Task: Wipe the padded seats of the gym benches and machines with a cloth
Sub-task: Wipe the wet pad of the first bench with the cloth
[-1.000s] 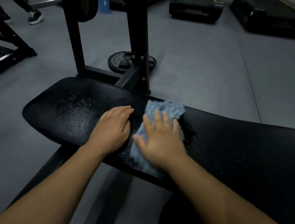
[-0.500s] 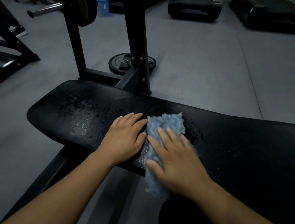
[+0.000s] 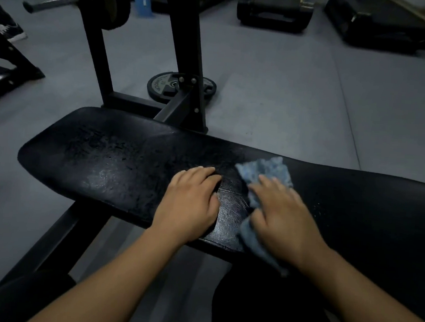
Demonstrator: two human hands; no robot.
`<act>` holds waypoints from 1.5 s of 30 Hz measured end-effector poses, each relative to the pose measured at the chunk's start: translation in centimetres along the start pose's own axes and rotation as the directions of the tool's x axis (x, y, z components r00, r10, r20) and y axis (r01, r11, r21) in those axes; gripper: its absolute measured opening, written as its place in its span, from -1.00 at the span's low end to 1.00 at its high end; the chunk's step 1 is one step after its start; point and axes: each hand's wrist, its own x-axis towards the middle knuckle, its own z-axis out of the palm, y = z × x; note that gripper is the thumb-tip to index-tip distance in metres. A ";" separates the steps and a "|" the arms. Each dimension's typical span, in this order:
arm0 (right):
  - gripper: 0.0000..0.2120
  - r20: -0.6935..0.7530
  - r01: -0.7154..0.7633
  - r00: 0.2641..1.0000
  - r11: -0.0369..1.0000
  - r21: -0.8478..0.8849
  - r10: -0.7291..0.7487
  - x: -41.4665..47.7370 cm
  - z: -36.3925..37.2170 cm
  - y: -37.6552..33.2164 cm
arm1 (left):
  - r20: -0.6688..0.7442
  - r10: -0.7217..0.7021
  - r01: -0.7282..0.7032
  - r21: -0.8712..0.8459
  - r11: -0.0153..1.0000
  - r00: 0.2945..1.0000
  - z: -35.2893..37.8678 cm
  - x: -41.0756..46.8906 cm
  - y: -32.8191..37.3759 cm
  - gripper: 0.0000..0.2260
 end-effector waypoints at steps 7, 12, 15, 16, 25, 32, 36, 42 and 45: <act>-0.30 0.057 0.067 0.996 0.997 -0.047 -0.064 0.8 1.7 -4.5 | -0.002 0.013 -0.013 -0.036 0.999 1.000 0.2 0.1 -0.4 -0.52; -0.30 0.045 0.012 0.999 0.996 -0.092 -0.008 0.6 0.4 0.3 | -0.031 0.012 -0.013 -0.029 0.999 0.999 0.3 0.3 -0.3 -0.53; -0.37 0.032 -0.149 0.988 0.986 -0.078 0.152 6.9 0.9 -0.3 | -0.023 0.011 -0.012 -0.038 0.999 1.000 0.3 0.3 -0.3 -0.53; -0.38 0.028 -0.164 0.986 0.984 -0.068 0.166 8.1 1.3 -1.3 | -0.022 0.013 -0.014 -0.044 0.999 1.000 0.3 0.3 -0.3 -0.53; -0.24 -0.048 -0.066 0.997 0.997 -0.048 0.064 4.8 0.1 2.6 | -0.030 -0.001 0.000 -0.028 1.000 1.000 0.2 0.2 -0.2 -0.54; -0.31 0.032 0.011 0.999 0.997 -0.081 -0.008 5.8 1.1 -1.2 | -0.021 0.019 -0.020 -0.041 0.999 1.000 0.2 0.4 -0.3 -0.54; -0.28 0.027 0.084 0.996 0.993 -0.086 -0.082 -0.2 0.0 2.1 | -0.010 0.011 -0.011 -0.026 1.000 1.000 0.1 0.5 -0.3 -0.52; -0.32 0.012 -0.128 0.991 0.987 -0.101 0.130 4.4 1.3 -0.5 | 0.051 0.029 -0.026 -0.061 0.998 0.998 0.0 1.3 2.0 -0.44; -0.35 0.050 0.073 0.996 0.993 -0.090 -0.069 -1.8 0.9 -0.6 | 0.064 0.035 -0.030 -0.087 0.996 0.997 0.2 1.3 3.6 -0.41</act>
